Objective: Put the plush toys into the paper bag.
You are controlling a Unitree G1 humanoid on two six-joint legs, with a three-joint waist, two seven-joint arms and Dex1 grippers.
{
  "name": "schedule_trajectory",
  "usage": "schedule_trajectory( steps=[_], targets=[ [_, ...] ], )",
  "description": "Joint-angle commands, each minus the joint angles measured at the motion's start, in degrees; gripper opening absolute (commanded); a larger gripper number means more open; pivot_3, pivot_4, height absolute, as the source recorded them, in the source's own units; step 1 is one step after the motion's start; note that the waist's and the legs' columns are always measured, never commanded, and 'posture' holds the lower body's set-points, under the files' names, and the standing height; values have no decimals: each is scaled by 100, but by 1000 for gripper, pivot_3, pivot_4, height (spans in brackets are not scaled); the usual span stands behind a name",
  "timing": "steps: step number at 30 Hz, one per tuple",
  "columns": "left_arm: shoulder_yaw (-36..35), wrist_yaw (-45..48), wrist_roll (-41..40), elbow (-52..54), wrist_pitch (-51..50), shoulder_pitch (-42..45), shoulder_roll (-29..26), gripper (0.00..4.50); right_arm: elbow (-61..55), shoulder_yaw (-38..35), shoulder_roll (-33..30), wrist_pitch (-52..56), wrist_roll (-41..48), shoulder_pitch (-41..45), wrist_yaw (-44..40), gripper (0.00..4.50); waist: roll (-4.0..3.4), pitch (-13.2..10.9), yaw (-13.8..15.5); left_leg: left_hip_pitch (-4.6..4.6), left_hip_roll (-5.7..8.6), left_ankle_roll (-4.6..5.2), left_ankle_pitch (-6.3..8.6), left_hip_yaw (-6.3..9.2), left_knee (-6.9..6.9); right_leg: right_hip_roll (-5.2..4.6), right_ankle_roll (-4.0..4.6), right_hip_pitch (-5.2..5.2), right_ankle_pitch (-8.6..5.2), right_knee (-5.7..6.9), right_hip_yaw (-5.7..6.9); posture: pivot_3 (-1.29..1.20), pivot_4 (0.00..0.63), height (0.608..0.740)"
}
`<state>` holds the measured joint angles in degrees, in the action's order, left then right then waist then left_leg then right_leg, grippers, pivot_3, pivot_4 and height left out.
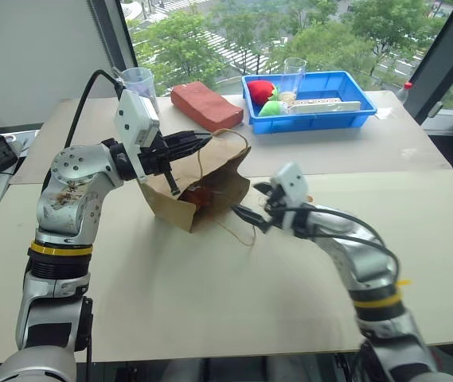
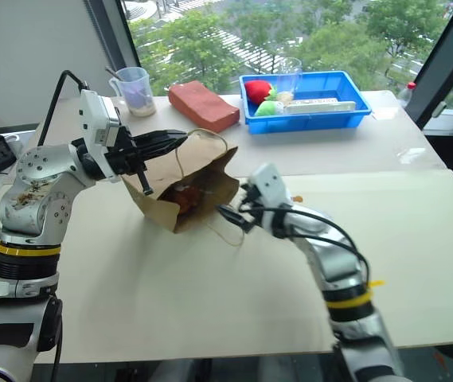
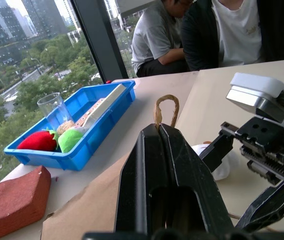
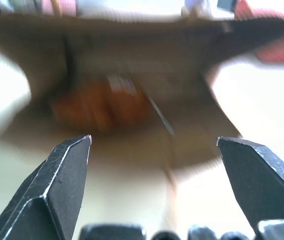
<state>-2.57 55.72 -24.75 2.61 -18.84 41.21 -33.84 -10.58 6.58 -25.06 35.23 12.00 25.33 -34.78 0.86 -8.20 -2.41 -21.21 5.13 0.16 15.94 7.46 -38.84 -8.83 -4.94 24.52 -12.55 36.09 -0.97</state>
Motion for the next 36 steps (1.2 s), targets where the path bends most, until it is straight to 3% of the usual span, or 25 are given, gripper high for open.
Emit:
schedule_trajectory(
  steps=[1,9,18,21,31,33,36],
  targets=[
    [-79,-9,-18,134,108,26,-29,0,158,-396,-405,-310,-235,-64,133,4454,0,0,1,0,0,0,0,-2,-1,0,0,-1,0,-1,-2,0,150,740],
    [-81,3,-15,168,95,23,-68,0,1106,-538,-339,-574,-522,257,591,4454,0,0,-9,4,-4,0,0,-9,-2,0,0,-3,0,-5,-6,0,150,740],
    [-76,23,-5,198,98,25,-111,0,1724,-666,80,-484,-262,431,524,4454,0,0,13,2,-2,0,0,-4,-2,0,0,-7,0,-5,-5,0,150,740],
    [-81,21,-8,203,101,22,-128,0,1774,-696,83,-515,-279,407,501,3712,0,0,5,3,-2,0,0,-4,-2,0,0,-7,0,-4,-5,0,150,740],
    [-114,-20,-15,254,92,-40,-142,0,857,-914,270,-344,307,328,289,366,0,0,0,3,-3,1,0,-4,-2,0,0,-6,0,-4,-5,0,150,740],
    [-119,-25,-25,234,80,-27,-136,0,357,-716,242,-47,592,274,-47,138,0,0,-10,3,-4,0,0,-4,-1,0,0,-4,0,-3,-5,0,150,740],
    [-128,-60,-91,210,17,46,-74,0,-266,-311,189,448,894,198,-405,137,0,0,-6,3,-5,1,1,-2,-1,0,0,-5,0,-2,-3,0,150,740]
  ],
)
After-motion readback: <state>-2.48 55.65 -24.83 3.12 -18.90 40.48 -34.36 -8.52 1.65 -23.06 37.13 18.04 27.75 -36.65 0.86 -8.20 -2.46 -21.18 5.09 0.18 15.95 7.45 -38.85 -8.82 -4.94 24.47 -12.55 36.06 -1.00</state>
